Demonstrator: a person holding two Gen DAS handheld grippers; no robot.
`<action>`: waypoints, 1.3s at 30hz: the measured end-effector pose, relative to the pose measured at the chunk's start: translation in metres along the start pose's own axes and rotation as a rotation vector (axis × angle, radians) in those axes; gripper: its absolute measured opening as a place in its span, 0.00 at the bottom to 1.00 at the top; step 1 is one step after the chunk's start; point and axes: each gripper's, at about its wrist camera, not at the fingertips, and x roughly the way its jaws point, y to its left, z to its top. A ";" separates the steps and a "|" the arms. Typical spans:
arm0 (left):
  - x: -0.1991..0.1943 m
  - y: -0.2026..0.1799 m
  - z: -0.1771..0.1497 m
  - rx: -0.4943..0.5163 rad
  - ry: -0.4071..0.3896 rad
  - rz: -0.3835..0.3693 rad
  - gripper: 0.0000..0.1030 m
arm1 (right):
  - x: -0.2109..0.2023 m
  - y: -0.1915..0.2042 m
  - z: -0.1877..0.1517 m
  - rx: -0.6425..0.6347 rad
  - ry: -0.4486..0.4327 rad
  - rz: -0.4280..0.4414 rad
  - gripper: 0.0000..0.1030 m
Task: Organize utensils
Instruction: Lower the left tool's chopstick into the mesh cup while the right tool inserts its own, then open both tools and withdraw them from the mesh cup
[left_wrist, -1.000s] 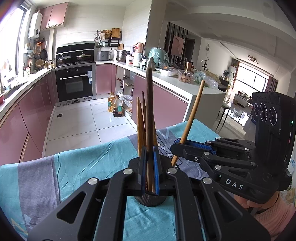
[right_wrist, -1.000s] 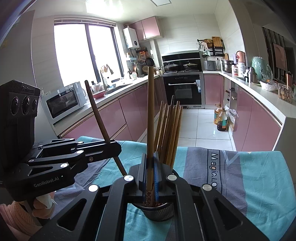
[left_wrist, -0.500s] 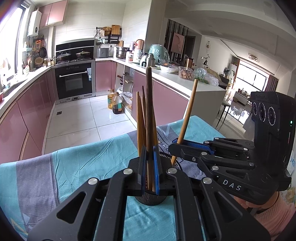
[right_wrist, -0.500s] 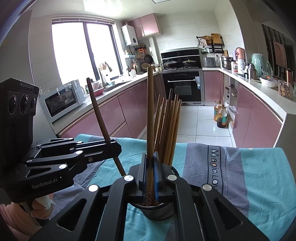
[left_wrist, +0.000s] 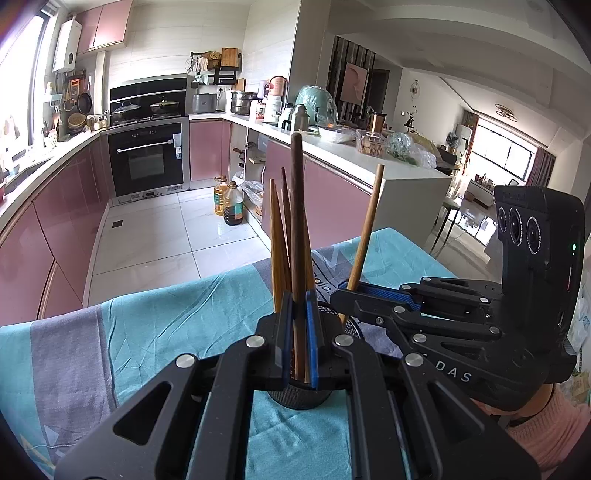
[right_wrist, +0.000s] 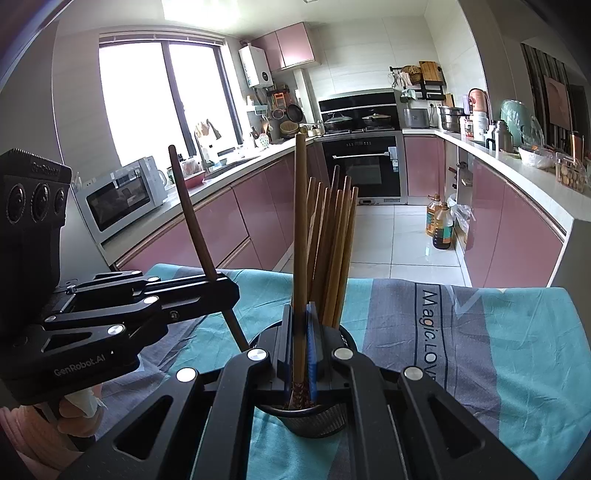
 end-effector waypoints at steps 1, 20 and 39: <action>0.002 -0.001 0.000 0.001 0.001 0.001 0.07 | 0.001 -0.001 0.000 0.001 0.001 0.000 0.06; 0.032 0.014 0.010 -0.028 0.054 -0.009 0.08 | 0.013 -0.008 0.001 0.049 0.026 0.017 0.06; 0.045 0.036 -0.018 -0.073 0.078 0.008 0.20 | 0.008 -0.006 -0.008 0.057 0.027 0.015 0.18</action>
